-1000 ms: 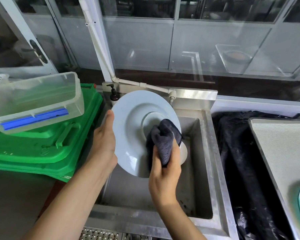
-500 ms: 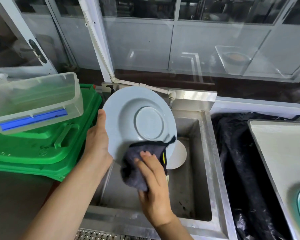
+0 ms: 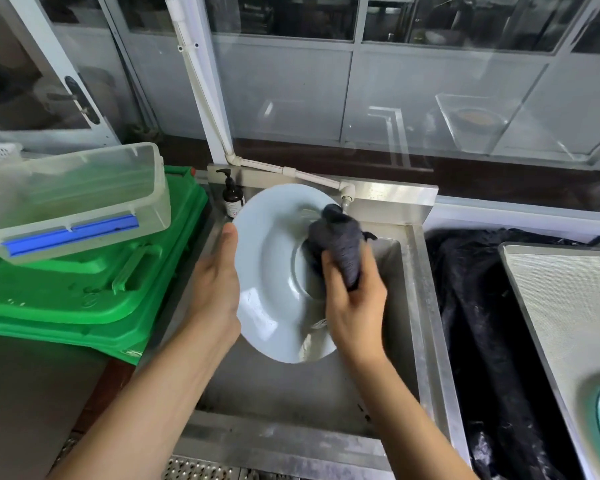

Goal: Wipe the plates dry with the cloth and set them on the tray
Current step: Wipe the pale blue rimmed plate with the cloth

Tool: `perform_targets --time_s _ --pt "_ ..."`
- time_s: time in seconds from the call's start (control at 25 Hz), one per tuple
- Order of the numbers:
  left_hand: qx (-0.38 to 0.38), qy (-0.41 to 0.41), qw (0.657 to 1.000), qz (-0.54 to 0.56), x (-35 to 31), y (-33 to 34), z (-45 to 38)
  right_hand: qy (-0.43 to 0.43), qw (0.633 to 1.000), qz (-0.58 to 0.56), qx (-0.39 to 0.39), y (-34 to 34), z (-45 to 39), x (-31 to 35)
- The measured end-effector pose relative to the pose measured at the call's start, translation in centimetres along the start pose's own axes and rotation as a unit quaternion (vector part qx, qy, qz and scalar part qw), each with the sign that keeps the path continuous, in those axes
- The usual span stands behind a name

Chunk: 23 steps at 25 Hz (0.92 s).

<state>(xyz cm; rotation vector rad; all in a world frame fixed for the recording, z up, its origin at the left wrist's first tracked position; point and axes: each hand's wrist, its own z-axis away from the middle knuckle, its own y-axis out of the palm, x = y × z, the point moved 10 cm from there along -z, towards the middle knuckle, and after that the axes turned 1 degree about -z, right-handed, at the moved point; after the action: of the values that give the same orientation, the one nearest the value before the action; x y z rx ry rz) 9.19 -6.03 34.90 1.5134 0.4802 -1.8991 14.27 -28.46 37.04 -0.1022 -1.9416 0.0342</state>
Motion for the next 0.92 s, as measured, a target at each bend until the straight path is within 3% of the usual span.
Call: perform_targets --time_s 0.08,0.16,0.28,0.36,0.4,0.52,0.6,0.64,0.72,0.84,0.92 --pt "-0.013 -0.002 1.0 -0.029 0.0 0.1 0.1 -0.105 0.991 0.041 0.076 1.8 2.1 2.2" --pt "-0.011 -0.004 0.999 -0.036 -0.2 0.0 0.2 -0.123 0.987 0.059 0.08 1.7 2.3 2.0" --pt "0.029 0.001 0.998 -0.048 0.1 0.7 0.6 0.069 0.994 0.036 -0.077 -2.2 -0.6 -1.6" --pt "0.052 0.008 0.997 -0.053 0.5 1.1 0.8 0.165 0.98 -0.003 -0.111 -3.0 -1.8 -3.2" --pt "0.058 0.012 0.997 -0.054 0.6 1.4 0.9 0.163 0.982 -0.004 -0.099 -2.7 -2.4 -2.7" --pt "0.056 0.038 0.994 -0.085 0.4 2.2 1.3 0.01 0.998 0.043 0.034 1.1 -2.9 2.1" --pt "0.05 0.057 0.994 -0.084 0.4 2.6 1.6 -0.093 0.982 0.085 0.143 4.7 -1.4 5.1" --pt "0.05 0.048 0.995 -0.076 0.7 2.7 1.6 -0.116 0.975 0.104 0.158 5.4 -1.2 5.6" --pt "0.042 0.017 0.996 -0.077 1.4 2.4 1.5 -0.078 0.986 0.107 0.103 3.9 -2.7 4.7" --pt "0.043 0.0 0.997 -0.071 1.9 1.8 1.3 0.088 0.992 0.091 -0.021 -0.8 -4.2 0.3" --pt "0.035 0.008 0.997 -0.064 1.7 1.7 1.4 0.086 0.992 0.084 -0.028 -1.3 -3.3 -0.2"
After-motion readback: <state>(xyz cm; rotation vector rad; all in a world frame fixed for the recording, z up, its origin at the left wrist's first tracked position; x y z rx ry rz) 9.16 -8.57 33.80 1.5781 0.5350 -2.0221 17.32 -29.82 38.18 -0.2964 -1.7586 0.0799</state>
